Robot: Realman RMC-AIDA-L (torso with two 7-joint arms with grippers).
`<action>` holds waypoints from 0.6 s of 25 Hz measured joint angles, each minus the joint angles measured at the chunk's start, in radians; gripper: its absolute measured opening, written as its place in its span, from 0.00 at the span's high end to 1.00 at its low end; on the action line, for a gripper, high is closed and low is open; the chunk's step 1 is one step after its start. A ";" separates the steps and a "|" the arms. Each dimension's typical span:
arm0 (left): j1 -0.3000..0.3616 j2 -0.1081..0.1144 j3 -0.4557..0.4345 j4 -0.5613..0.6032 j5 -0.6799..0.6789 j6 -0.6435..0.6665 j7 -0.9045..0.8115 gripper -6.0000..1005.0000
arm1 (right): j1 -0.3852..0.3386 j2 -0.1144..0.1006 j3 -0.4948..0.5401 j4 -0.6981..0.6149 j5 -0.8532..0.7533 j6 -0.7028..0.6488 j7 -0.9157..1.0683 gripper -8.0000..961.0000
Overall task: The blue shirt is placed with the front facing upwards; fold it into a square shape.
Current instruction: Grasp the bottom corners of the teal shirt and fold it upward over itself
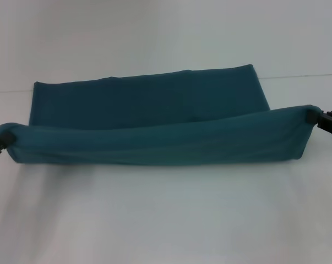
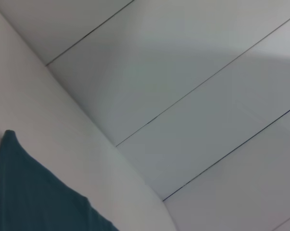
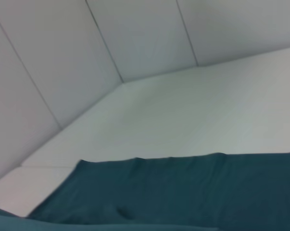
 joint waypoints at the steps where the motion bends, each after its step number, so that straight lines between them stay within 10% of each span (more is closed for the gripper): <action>1: 0.005 0.001 0.000 0.000 -0.004 0.010 0.000 0.88 | -0.007 0.000 0.000 -0.001 0.010 -0.010 -0.003 0.92; 15: 0.132 -0.005 -0.001 0.020 -0.044 0.157 0.086 0.88 | -0.104 0.005 0.000 -0.011 0.098 -0.119 -0.062 0.92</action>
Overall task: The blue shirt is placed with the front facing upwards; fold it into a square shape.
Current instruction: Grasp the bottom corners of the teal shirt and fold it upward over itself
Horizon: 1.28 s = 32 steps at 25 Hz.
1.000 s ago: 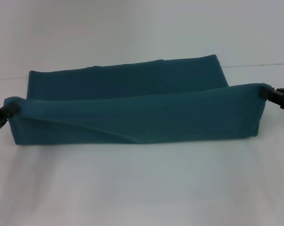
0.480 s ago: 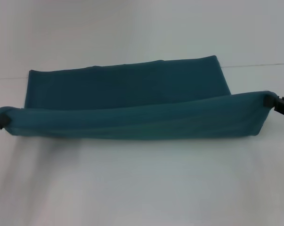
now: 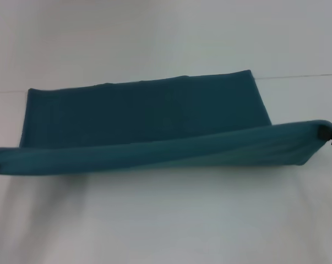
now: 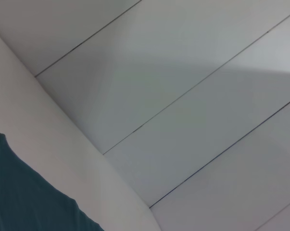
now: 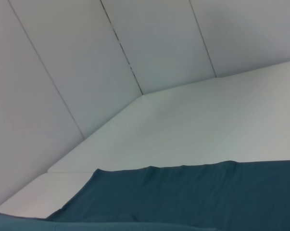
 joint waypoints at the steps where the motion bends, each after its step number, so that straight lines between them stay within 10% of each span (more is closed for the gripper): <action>1: 0.007 0.000 0.000 0.005 -0.001 0.007 0.011 0.88 | -0.007 0.001 0.000 0.000 0.005 -0.005 -0.004 0.92; 21: 0.119 0.004 0.001 0.070 -0.013 0.171 0.057 0.87 | -0.152 0.013 0.014 0.009 0.079 -0.151 -0.080 0.92; 32: 0.092 0.015 0.001 0.070 -0.015 0.146 0.053 0.87 | -0.111 0.007 0.014 0.026 0.073 -0.119 -0.074 0.92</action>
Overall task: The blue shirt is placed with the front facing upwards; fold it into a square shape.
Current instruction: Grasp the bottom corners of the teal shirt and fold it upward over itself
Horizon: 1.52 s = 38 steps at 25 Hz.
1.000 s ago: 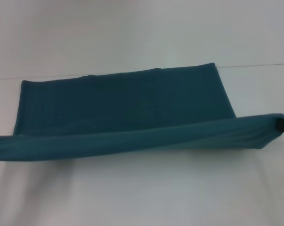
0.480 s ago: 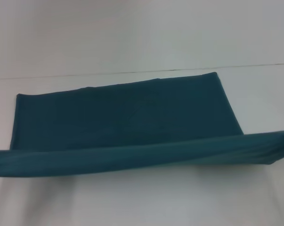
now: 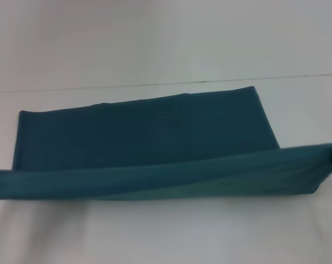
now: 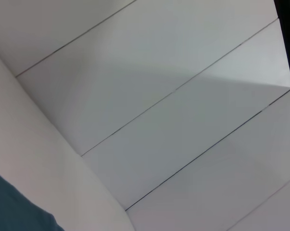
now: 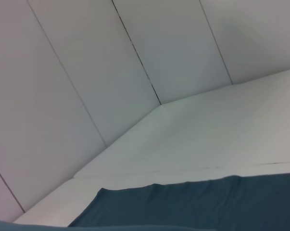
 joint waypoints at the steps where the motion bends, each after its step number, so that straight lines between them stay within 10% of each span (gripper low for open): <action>1: -0.008 0.001 0.000 0.000 0.000 -0.007 -0.001 0.87 | 0.010 0.000 -0.002 0.000 -0.003 0.014 0.003 0.92; 38: -0.333 0.006 0.054 -0.010 0.010 -0.527 -0.044 0.87 | 0.306 -0.014 -0.055 0.147 -0.063 0.521 0.074 0.92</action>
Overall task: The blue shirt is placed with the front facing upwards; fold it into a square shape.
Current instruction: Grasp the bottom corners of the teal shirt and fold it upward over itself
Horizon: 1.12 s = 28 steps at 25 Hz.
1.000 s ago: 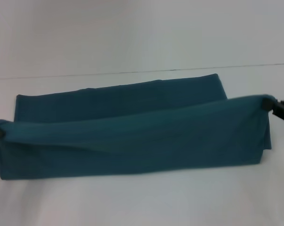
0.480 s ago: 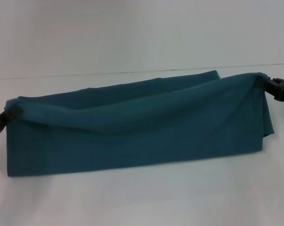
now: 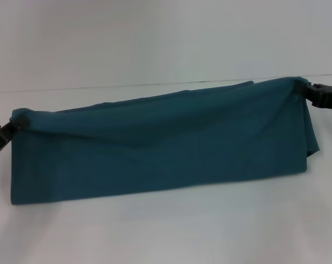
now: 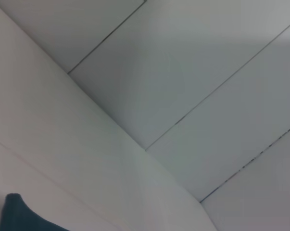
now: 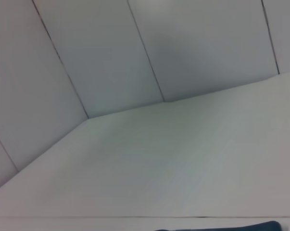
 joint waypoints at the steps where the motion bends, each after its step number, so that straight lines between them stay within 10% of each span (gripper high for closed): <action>1: -0.002 -0.001 0.000 0.000 -0.002 -0.007 0.000 0.87 | 0.006 -0.002 -0.002 0.011 0.000 0.012 0.000 0.92; 28: -0.068 -0.011 0.000 -0.012 -0.009 -0.162 0.011 0.87 | 0.093 -0.010 -0.077 0.104 0.006 0.229 -0.006 0.92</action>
